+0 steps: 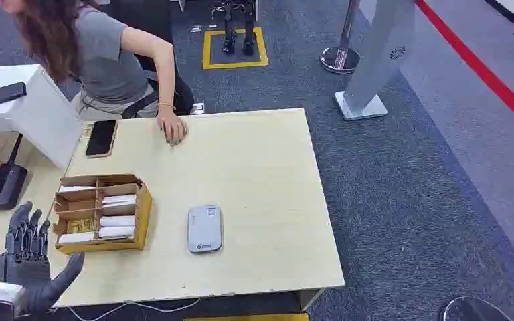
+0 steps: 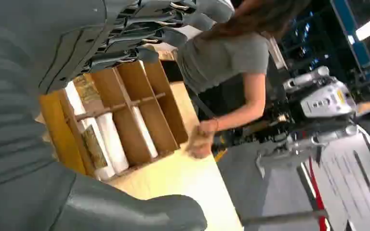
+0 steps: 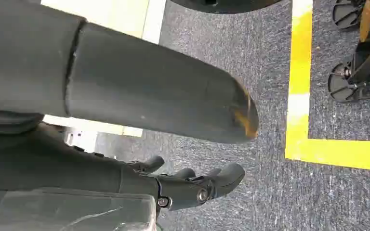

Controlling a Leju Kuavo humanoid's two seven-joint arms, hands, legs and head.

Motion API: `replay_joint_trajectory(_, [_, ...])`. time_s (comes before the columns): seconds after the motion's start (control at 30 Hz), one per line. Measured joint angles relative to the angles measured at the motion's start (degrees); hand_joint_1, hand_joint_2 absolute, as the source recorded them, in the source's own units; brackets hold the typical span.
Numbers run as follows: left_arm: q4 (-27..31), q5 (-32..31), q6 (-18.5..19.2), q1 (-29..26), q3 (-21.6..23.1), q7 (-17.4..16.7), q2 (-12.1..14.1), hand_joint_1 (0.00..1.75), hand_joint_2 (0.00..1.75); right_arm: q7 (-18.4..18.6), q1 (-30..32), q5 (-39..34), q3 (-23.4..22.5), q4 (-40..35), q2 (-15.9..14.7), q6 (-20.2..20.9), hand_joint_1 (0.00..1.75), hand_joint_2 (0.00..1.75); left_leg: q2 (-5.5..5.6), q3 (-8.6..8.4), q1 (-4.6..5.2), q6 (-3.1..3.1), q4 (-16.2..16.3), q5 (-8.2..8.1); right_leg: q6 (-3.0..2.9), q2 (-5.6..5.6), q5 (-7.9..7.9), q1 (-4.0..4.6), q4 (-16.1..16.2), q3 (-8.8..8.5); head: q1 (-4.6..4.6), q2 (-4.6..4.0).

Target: Pass the card to the sensor for recognition and then transmit it.

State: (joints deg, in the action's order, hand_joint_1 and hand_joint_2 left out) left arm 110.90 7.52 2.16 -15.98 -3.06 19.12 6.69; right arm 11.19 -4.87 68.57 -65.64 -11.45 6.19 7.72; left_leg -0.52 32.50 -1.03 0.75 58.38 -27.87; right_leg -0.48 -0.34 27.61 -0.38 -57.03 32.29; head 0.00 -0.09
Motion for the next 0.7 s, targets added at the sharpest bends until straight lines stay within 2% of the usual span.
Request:
replay_joint_trajectory(0.23, [-1.8, -0.2, -1.2, 0.8, -0.9, -0.5, -0.5, 0.0, 1.75, 0.2, 0.0, 0.9, 0.0, 0.0, 0.0, 0.0, 0.0, 0.0, 0.0, 0.0, 0.0, 0.0, 0.0, 0.0, 0.0, 0.0, 0.0, 0.0, 0.0, 0.0, -0.02, 0.0])
replay_joint_trajectory(0.5, [-3.3, -2.0, -4.5, 2.2, -1.1, -0.5, -1.2, 0.0, 1.75, 0.9, 0.0, 1.8, 0.3, 0.0, 0.0, 0.0, 0.0, 0.0, 0.0, 0.0, 0.01, 0.0, 0.0, 0.0, 0.0, 0.0, 0.0, 0.0, 0.0, 0.0, -0.02, 0.0])
replay_joint_trajectory(0.7, [-8.3, -3.1, -6.6, 7.2, -3.0, -1.2, -0.6, 0.0, 1.75, 0.6, -0.1, 3.1, 1.5, 0.0, 0.0, 0.2, 0.0, 0.0, 0.03, -0.02, 0.0, -0.01, 0.0, 0.03, 0.0, -0.05, -0.01, 0.0, 0.0, -0.01, -0.02, 0.0])
